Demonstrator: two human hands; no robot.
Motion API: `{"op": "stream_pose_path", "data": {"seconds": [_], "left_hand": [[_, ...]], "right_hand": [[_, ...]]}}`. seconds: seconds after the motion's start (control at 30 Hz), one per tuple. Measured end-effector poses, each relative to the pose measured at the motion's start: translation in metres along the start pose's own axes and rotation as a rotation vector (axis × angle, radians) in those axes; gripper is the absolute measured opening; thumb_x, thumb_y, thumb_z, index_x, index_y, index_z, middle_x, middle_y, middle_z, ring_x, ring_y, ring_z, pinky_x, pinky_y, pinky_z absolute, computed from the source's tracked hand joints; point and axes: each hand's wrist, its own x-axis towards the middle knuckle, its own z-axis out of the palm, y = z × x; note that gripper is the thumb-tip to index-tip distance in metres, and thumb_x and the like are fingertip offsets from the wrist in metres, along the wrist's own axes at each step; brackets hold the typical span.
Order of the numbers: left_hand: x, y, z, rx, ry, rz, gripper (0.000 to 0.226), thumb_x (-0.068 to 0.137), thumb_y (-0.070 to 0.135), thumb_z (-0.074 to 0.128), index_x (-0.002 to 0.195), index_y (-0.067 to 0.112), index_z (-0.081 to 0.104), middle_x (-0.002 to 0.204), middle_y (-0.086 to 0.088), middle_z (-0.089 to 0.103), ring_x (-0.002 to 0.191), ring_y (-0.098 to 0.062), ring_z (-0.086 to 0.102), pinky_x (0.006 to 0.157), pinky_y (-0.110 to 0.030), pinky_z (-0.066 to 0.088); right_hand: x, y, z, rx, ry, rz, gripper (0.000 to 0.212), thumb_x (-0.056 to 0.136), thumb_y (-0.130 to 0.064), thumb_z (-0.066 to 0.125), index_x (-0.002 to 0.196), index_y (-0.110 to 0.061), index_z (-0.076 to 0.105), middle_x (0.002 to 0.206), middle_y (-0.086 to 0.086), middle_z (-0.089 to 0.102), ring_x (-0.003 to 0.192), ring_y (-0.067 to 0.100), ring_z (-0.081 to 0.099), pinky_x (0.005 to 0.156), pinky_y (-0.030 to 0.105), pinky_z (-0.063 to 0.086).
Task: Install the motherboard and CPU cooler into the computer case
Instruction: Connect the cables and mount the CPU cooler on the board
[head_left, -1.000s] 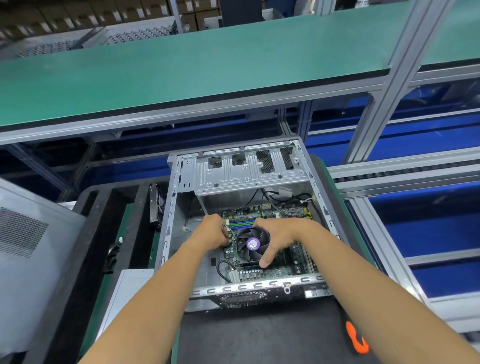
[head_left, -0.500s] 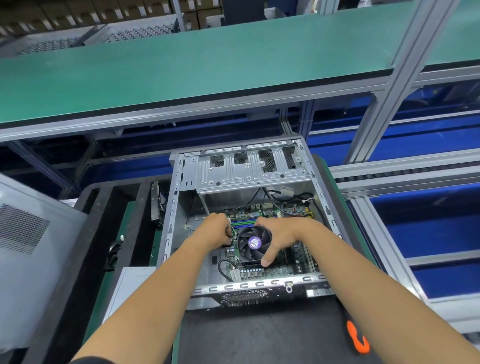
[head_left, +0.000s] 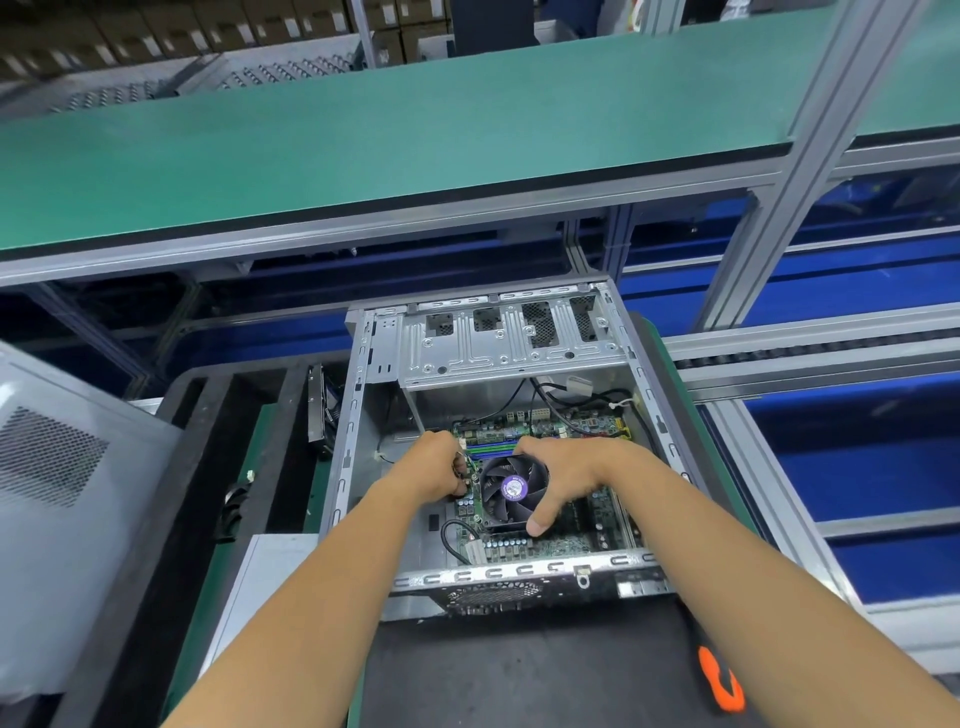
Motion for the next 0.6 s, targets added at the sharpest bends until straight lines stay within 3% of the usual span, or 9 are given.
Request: {"op": "stream_pose_path", "data": {"seconds": [0.27, 0.4, 0.6], "left_hand": [[-0.0002, 0.0018, 0.0010, 0.074, 0.039, 0.040, 0.010, 0.078, 0.004, 0.064, 0.075, 0.013, 0.067, 0.086, -0.008, 0.069, 0.076, -0.017, 0.059, 0.067, -0.024, 0.046], [0.0003, 0.0020, 0.0007, 0.088, 0.050, 0.041, 0.011, 0.077, 0.004, 0.062, 0.072, 0.014, 0.065, 0.085, -0.008, 0.068, 0.075, -0.015, 0.051, 0.069, -0.025, 0.047], [0.0014, 0.0026, 0.0020, 0.098, 0.038, 0.026, 0.017, 0.076, 0.003, 0.063, 0.065, 0.016, 0.060, 0.080, -0.008, 0.064, 0.079, -0.023, 0.063, 0.067, -0.025, 0.048]], "right_hand": [[-0.0013, -0.0008, 0.0001, 0.001, -0.003, -0.002, 0.100, 0.064, -0.041, 0.088, 0.140, -0.025, 0.026, 0.140, 0.001, 0.042, 0.120, 0.025, 0.048, 0.103, 0.046, 0.042], [-0.0010, -0.0012, -0.0009, -0.004, -0.003, -0.001, 0.100, 0.064, -0.042, 0.088, 0.141, -0.025, 0.026, 0.140, 0.002, 0.043, 0.119, 0.025, 0.048, 0.103, 0.047, 0.042], [-0.0009, -0.0009, -0.0011, -0.006, -0.004, -0.001, 0.102, 0.064, -0.042, 0.088, 0.142, -0.025, 0.025, 0.141, 0.000, 0.043, 0.119, 0.024, 0.048, 0.103, 0.046, 0.042]]}}
